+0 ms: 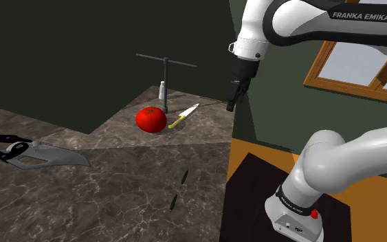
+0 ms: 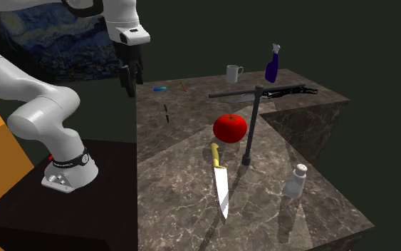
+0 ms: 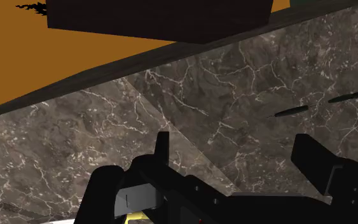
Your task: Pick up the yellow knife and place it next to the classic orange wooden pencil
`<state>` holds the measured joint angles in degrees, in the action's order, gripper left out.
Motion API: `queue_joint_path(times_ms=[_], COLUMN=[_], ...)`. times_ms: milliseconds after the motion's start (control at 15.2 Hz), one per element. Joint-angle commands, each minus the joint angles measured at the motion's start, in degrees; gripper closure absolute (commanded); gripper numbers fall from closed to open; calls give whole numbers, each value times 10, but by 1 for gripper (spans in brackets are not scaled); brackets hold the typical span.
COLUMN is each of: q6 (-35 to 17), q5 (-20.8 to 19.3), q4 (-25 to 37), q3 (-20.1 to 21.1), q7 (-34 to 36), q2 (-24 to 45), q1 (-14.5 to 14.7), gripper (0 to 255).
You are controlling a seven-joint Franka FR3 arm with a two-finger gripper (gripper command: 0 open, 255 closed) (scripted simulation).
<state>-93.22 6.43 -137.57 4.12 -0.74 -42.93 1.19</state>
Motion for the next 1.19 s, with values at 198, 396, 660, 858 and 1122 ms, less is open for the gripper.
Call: queue_joint_path(times_ms=[198, 396, 660, 858, 1122], q6=[-47, -90, -139, -169, -200], q5=[7, 9, 3, -6, -23], q4=[14, 35, 72, 105, 155], q3=[20, 37, 54, 61, 63], q7=[56, 113, 188, 245, 319], q2=[62, 127, 214, 279, 364], q1=[-18, -37, -60, -77, -94], gripper=[0, 0, 0, 0, 0])
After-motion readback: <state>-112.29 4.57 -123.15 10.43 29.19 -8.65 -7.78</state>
